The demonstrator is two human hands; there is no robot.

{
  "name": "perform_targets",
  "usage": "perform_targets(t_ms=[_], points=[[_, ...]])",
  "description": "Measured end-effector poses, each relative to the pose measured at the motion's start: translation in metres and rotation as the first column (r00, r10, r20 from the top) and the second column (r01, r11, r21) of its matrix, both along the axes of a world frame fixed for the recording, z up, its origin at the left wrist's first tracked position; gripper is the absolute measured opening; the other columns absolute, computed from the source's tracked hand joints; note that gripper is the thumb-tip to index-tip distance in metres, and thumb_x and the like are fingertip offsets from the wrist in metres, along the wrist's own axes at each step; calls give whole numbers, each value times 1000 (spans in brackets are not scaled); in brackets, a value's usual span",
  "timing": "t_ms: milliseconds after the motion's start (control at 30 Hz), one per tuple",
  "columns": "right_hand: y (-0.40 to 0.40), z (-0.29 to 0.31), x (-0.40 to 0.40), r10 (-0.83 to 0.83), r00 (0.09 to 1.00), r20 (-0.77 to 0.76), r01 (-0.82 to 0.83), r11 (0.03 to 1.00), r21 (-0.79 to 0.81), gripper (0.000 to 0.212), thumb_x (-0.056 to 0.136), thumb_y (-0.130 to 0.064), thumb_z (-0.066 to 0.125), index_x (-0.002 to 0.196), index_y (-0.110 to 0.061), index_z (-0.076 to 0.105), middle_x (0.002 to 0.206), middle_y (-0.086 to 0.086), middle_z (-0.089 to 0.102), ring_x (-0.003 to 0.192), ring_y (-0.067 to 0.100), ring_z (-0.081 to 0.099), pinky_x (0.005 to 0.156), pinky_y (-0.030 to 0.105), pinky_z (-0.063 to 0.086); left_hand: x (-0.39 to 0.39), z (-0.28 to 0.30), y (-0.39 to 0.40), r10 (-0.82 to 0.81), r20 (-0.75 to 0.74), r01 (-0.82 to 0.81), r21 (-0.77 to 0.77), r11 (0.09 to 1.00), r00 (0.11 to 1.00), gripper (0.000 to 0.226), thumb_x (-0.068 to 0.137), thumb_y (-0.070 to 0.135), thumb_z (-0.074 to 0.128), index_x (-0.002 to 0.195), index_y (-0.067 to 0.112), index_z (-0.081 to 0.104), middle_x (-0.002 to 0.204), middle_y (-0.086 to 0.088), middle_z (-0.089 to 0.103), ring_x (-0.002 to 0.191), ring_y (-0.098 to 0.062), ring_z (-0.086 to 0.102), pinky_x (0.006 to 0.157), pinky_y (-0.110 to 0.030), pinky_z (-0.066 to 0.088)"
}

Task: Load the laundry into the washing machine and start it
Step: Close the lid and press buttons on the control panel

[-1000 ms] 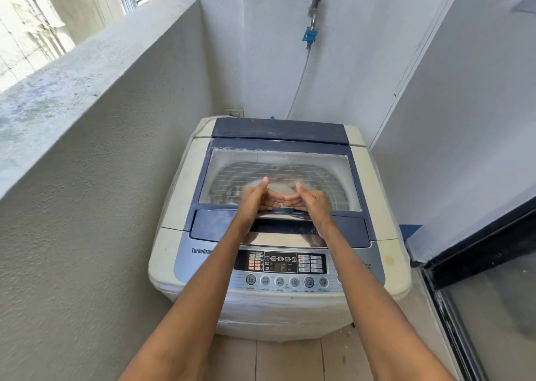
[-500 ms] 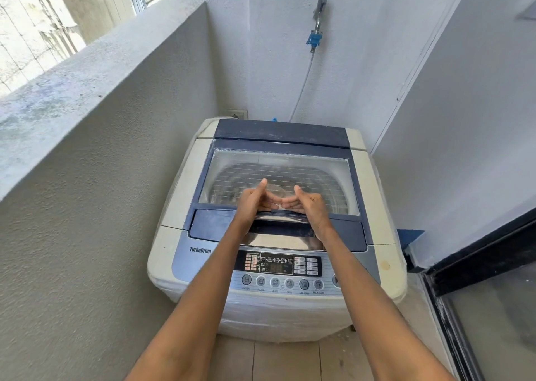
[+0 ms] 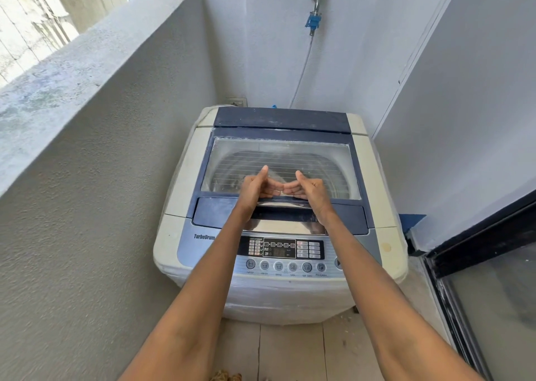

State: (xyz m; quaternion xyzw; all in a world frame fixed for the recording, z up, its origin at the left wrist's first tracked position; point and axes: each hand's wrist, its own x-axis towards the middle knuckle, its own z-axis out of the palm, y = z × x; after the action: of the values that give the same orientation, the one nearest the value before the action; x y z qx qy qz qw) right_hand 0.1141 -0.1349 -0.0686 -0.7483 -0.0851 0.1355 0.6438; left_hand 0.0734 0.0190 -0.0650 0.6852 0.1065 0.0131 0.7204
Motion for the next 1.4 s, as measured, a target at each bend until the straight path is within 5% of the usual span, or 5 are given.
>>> perform_targets(t_ms=[1200, 1400], points=[[2, -6, 1, -44, 998, 34, 45, 999, -17, 41, 97, -38, 45, 77, -20, 76, 78, 13, 74, 84, 22, 71, 88, 39, 55, 5, -6, 1, -8, -21, 8, 22, 1000, 1000, 55, 100, 41, 37, 76, 8, 74, 79, -8, 75, 75, -21, 70, 74, -27, 55], [2, -7, 1, -46, 998, 38, 47, 999, -24, 40, 98, -37, 45, 77, -20, 76, 79, 13, 74, 85, 23, 71, 90, 42, 54, 6, -9, 3, -15, -10, 15, 20, 1000, 1000, 55, 99, 42, 37, 75, 11, 75, 81, -10, 75, 81, -28, 69, 81, -35, 55]])
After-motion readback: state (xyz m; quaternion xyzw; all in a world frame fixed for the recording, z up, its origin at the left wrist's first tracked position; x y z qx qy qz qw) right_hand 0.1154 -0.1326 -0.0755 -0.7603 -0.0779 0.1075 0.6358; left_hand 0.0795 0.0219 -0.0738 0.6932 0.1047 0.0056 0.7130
